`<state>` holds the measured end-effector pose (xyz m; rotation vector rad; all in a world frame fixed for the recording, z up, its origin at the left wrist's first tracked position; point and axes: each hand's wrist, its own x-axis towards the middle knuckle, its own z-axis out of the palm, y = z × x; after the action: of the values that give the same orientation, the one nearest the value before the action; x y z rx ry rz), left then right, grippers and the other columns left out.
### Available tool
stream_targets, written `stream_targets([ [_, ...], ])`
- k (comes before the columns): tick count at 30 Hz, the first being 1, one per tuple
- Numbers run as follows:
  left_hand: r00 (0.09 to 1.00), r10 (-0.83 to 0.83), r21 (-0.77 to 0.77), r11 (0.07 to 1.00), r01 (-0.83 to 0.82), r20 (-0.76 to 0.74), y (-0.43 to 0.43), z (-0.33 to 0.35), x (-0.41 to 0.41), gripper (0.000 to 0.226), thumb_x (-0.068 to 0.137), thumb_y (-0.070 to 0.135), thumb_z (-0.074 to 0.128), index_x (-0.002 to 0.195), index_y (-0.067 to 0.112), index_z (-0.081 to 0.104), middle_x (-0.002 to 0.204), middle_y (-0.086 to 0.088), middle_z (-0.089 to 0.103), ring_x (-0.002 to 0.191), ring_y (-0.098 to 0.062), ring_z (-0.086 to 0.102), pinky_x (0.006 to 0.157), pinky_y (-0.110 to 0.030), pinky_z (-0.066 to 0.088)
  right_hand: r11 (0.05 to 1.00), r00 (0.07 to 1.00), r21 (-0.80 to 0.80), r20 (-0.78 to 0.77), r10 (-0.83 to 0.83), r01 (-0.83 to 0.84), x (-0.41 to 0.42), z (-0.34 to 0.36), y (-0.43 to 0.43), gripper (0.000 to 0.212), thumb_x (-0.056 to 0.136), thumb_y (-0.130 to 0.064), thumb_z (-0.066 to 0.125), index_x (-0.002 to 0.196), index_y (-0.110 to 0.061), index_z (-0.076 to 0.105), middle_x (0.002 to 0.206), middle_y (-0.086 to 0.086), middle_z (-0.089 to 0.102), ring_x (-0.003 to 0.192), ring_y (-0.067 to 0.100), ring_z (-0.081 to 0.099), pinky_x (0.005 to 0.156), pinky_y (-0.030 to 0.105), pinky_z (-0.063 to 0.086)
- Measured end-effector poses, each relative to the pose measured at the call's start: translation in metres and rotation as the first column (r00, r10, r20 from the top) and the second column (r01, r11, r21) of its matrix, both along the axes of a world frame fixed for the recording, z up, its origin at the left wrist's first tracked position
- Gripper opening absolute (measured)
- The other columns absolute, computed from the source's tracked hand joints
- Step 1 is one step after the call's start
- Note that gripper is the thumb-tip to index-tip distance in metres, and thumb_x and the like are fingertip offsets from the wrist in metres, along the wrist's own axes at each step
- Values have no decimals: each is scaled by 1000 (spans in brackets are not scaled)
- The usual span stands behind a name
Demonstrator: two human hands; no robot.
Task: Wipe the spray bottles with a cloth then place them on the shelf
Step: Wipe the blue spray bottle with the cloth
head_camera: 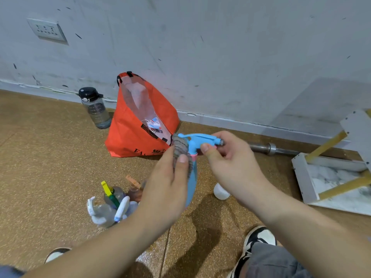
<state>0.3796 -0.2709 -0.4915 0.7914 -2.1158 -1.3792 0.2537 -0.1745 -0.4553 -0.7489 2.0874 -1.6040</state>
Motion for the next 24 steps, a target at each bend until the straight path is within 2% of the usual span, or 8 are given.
stream_targets([
  [5,993,-117,-55,992,118,20,-8,-9,4,29,110,48,35,123,37,58,110,19,70,107,1,63,88,-27,48,998,992,-20,113,-51,53,1,6,3,5,102,-13,62,98,-15,65,56,-3,61,52,10,44,54,27,35],
  [7,994,-43,194,981,23,99,-14,-12,2,30,110,45,38,111,32,65,98,17,73,91,10,64,78,-18,48,996,989,-10,119,-91,92,-3,10,4,5,101,-13,63,98,-16,65,71,17,68,54,11,43,56,28,34],
  [10,980,33,495,860,-129,199,-11,-8,-2,36,109,45,41,103,23,69,94,4,74,87,-12,70,73,-28,52,994,990,51,98,-103,98,-5,8,4,5,101,-12,62,98,-15,63,83,19,74,49,6,40,53,25,35],
  [13,998,37,167,985,-45,55,5,-5,-2,37,109,49,38,105,26,66,94,6,72,93,-19,68,78,-35,53,998,995,58,90,-34,29,0,2,4,3,102,-9,61,100,-12,62,63,-1,68,42,1,36,47,19,31],
  [17,998,-51,-110,993,48,-32,-5,-11,-3,32,109,49,35,104,28,59,88,11,67,86,-11,62,77,-37,51,1000,988,9,152,-14,12,3,1,2,3,103,-12,60,102,-13,63,49,-10,54,54,17,39,53,29,31],
  [19,999,-52,29,998,51,10,-14,-12,-3,28,110,44,37,103,32,61,87,15,68,83,3,64,74,-19,50,999,988,-10,147,-48,50,1,2,3,3,103,-10,60,102,-12,62,49,-11,53,50,14,38,50,26,30],
  [21,989,21,352,933,-72,146,-21,-17,-3,30,111,42,39,101,34,65,86,17,71,72,5,66,61,-9,50,994,986,-13,128,-105,108,-1,2,5,6,102,-8,59,101,-12,63,52,-11,58,44,4,39,47,18,31],
  [24,947,-26,786,565,-250,320,-17,-24,3,40,110,49,41,115,21,68,95,-11,81,76,-31,75,66,-40,62,981,975,-8,115,-191,193,-3,2,10,8,103,-10,60,103,-16,64,64,-9,68,44,-3,49,49,14,38],
])
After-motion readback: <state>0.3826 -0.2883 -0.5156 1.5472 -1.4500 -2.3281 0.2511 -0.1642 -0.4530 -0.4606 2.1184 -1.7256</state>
